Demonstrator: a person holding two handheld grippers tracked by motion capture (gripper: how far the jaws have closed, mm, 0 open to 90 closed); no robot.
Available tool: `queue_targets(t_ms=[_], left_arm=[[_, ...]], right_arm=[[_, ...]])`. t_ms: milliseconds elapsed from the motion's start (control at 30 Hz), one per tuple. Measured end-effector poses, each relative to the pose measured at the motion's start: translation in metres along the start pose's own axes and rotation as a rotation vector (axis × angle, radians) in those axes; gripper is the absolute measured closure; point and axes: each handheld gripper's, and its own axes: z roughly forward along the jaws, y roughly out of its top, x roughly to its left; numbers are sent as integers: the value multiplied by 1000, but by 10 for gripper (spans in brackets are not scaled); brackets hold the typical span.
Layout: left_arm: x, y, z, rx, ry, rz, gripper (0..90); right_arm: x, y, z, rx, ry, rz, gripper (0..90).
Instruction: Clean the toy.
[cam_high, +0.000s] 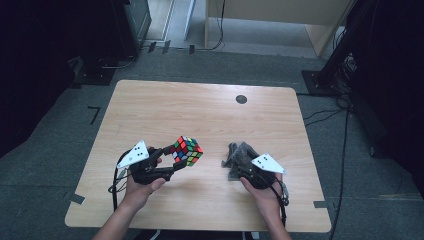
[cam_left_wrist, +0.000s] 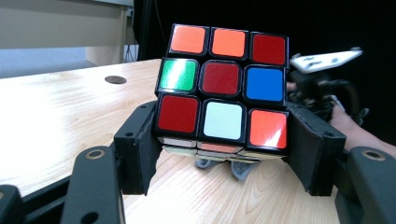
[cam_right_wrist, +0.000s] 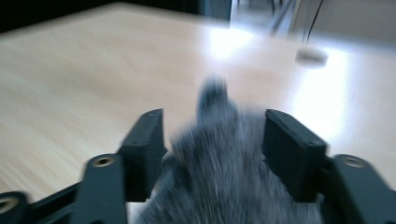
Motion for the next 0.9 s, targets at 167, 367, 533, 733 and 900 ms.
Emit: queue_targets(t_ms=[167, 367, 533, 733, 900], left_arm=[[1, -1, 3, 18, -7, -21, 340], [-6, -4, 14, 74, 32, -29, 340], [-12, -6, 21, 102, 22, -50, 340], [-20, -6, 29, 122, -11, -100, 340], [-24, -6, 32, 138, -34, -115, 339]], right_arm=[[26, 17, -7, -115, 134, -92, 263], [64, 16, 0, -199, 235, -260, 265], [83, 14, 3, -218, 275, -331, 212], [94, 12, 6, -240, 218, -422, 168], [98, 9, 7, -269, 155, -492, 259]])
